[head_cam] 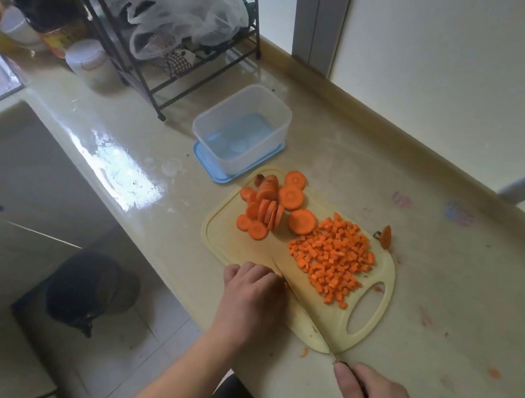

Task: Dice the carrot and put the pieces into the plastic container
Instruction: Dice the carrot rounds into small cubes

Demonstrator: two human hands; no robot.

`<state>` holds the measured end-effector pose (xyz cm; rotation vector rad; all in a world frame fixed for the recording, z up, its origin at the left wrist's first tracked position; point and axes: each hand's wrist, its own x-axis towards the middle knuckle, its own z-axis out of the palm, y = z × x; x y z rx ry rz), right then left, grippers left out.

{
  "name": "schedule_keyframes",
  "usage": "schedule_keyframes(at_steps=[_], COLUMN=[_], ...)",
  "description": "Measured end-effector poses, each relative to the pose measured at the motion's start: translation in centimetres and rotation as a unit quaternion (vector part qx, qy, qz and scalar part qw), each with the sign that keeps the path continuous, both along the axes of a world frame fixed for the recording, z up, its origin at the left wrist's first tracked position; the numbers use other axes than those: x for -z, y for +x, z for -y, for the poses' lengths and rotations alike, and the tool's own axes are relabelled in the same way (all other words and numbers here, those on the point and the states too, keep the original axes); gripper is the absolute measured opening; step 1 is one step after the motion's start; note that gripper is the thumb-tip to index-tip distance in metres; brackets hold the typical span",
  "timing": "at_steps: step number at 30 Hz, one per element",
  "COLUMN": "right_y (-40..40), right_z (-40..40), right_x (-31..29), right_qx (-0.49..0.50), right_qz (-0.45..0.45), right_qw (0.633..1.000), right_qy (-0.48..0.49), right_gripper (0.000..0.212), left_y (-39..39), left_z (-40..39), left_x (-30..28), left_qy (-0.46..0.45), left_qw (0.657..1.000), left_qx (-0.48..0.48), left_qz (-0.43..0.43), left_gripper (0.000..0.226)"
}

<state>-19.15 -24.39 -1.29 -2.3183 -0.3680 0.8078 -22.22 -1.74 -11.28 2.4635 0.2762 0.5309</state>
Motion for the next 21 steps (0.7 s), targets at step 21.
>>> schedule_keyframes(at_steps=[21], right_y=[0.6], right_z=[0.1], right_x=[0.9], right_qx=[0.005], right_qz=[0.039], right_qw=[0.999], right_qy=[0.005], right_gripper=[0.09], left_y=[0.0], left_z=[0.5], left_x=[-0.5], left_qy=[-0.027], left_qw=[0.999], left_qx=[-0.016], left_qz=[-0.026], left_gripper=[0.016])
